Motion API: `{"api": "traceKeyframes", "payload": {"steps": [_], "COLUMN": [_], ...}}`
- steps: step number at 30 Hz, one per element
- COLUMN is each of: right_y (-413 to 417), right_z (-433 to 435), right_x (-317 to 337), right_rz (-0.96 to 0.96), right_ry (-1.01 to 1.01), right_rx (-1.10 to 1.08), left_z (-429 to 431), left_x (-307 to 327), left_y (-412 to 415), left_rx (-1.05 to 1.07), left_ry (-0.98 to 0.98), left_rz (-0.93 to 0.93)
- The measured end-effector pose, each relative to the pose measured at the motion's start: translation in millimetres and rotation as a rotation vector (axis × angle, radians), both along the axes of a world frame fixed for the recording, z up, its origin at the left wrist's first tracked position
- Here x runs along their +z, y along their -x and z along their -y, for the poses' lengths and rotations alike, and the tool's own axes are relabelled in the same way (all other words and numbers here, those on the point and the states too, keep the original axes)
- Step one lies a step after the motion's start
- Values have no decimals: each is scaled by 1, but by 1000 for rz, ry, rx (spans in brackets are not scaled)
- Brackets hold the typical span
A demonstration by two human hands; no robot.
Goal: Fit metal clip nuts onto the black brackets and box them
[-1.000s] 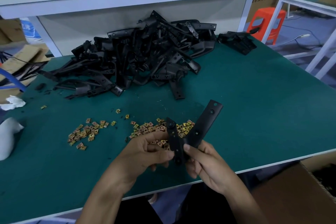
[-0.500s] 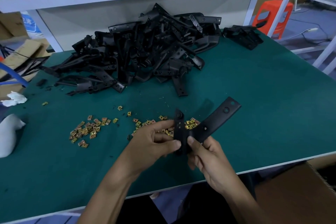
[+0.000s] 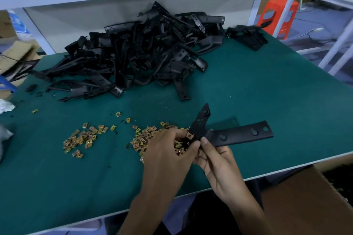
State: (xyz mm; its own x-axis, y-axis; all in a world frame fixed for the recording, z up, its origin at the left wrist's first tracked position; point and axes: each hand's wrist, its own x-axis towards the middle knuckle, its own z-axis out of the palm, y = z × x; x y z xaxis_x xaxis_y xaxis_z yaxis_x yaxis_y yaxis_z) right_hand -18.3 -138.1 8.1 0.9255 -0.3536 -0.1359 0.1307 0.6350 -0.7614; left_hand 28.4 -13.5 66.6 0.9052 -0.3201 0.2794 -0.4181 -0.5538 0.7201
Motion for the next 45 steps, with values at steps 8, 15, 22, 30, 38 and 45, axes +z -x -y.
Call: {"api": "traceKeyframes", "payload": {"steps": [8,15,22,30,38,45], "right_y": [-2,-2,-2,-3,0,0], "right_z": [-1,11,13,14,9,8], "right_x": [-6,0,5,5,6,6], "right_rz": [-16,-46,-43,-46,-73,-68], "right_ry": [34,-234,-291,-274,-185,-117], "right_rx": [-48,-97,-76,-68,43,79], "left_z": [3,-6,8,18,9,-4], "left_x": [-8,-15,-35,-30,-6,-2], "left_y": [0,-32,-79,-88,-70,-62], "left_rx": [19,-186,-167,-231,-131,-67], "left_ry": [5,49,-480,-482,122,-80], "left_rz": [97,-71,55,-72,-331,-148]}}
